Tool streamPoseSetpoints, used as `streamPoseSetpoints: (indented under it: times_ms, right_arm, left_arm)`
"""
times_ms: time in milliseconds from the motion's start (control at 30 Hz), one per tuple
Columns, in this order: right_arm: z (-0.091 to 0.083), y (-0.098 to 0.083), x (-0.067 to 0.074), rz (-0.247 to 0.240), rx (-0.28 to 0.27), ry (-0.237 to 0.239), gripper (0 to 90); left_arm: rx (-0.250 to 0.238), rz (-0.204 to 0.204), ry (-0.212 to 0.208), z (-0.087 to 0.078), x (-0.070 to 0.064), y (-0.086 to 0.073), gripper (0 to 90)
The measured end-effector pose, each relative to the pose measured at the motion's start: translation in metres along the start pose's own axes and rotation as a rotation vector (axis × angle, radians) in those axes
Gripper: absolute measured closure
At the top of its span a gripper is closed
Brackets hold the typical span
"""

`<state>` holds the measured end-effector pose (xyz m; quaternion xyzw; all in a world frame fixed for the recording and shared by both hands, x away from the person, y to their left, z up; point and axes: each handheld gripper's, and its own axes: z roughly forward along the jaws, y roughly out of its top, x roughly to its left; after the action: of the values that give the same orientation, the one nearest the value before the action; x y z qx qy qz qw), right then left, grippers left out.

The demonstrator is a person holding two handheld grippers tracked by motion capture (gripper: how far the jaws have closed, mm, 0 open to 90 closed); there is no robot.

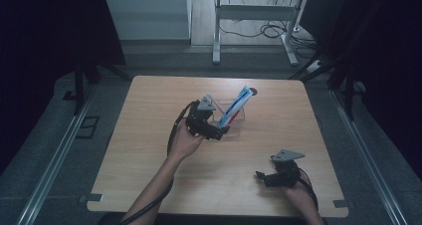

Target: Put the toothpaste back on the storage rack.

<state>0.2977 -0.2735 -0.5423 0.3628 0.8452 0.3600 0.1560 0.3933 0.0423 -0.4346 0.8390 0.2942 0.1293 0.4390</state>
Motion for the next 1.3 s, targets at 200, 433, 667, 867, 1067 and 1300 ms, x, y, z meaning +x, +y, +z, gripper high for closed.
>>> streamPoseSetpoints:
  times_ms: [200, 433, 667, 867, 1067, 1300]
  right_arm:
    - [0.000, 0.000, 0.000, 0.000, 0.000, 0.000, 12.1]
    - [0.000, 0.000, 0.000, 0.000, -0.002, 0.000, 12.1]
    - [0.000, 0.000, 0.000, 0.002, -0.002, 0.000, 12.1]
    - [0.000, 0.000, 0.000, 0.003, -0.001, 0.000, 12.1]
    - [0.000, 0.000, 0.000, 0.003, -0.001, 0.000, 12.1]
    - [0.000, 0.000, 0.000, 0.003, -0.002, 0.000, 12.1]
  left_arm:
    - [-0.002, -0.012, 0.000, -0.006, 0.001, -0.009, 0.2]
    - [-0.016, -0.022, 0.007, -0.014, 0.002, -0.017, 0.0]
    - [-0.019, -0.026, 0.011, -0.019, 0.002, -0.026, 0.0]
    - [-0.015, -0.026, 0.014, -0.023, 0.002, -0.032, 0.0]
    - [-0.010, -0.031, 0.019, -0.028, 0.001, -0.039, 0.0]
    - [-0.007, -0.038, 0.025, -0.033, 0.001, -0.049, 0.0]
